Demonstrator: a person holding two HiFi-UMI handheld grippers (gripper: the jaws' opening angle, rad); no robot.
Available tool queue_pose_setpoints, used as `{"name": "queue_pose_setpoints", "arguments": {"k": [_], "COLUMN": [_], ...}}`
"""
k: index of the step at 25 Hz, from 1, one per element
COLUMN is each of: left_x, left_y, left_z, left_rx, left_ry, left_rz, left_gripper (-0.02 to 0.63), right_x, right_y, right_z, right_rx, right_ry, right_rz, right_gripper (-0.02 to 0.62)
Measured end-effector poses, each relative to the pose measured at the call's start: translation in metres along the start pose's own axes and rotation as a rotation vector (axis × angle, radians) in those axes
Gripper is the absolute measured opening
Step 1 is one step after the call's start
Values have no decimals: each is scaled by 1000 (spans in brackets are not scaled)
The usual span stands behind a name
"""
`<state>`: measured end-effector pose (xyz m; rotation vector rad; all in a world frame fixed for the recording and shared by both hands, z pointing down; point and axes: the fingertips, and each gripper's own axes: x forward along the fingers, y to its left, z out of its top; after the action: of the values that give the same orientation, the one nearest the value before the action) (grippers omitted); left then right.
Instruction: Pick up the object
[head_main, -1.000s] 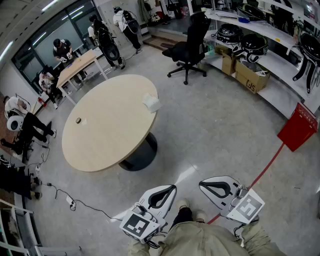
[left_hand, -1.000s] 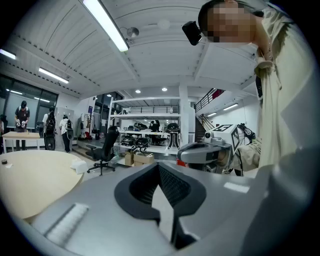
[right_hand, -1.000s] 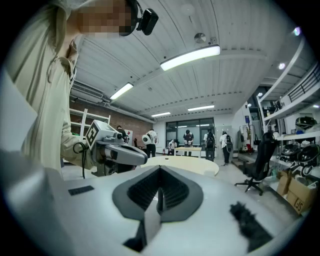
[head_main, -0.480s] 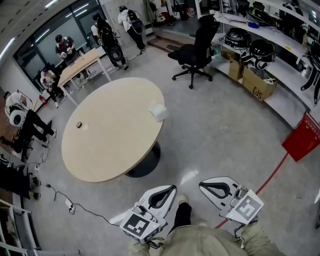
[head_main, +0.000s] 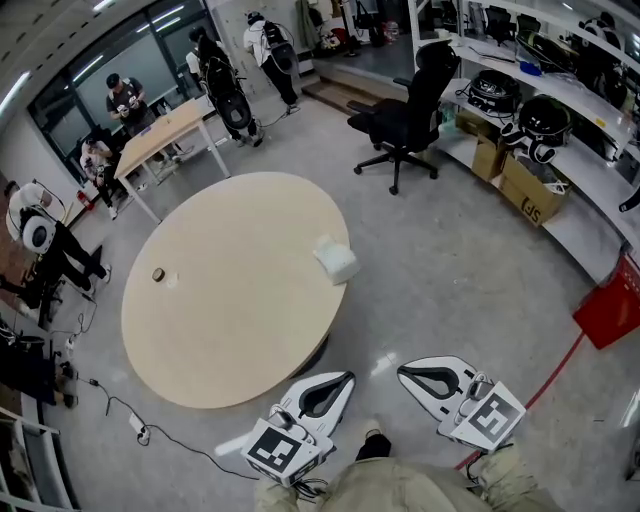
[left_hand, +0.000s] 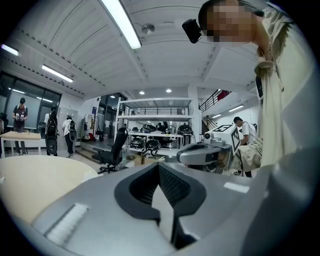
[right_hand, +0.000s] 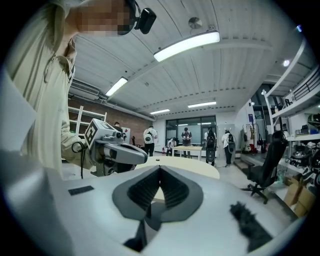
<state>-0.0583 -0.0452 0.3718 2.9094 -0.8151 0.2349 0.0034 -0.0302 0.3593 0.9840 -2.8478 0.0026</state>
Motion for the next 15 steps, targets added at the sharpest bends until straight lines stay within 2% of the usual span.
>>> {"name": "queue_pose_setpoints", "arguments": {"k": [9,15], "left_x": [31,42], "left_y": [73,106], "left_z": [5,-1], "left_rx": [-3,-38], "left_ry": [18,48], "left_rz": [-29,-14], "left_gripper": [5,5], "right_x": [63,99], "right_y": [-59,-78], "right_z": [0,-11], "right_rx": [17,39], "right_ry": [17,28], "right_rz": [-21,15], "right_gripper": [0,0]}}
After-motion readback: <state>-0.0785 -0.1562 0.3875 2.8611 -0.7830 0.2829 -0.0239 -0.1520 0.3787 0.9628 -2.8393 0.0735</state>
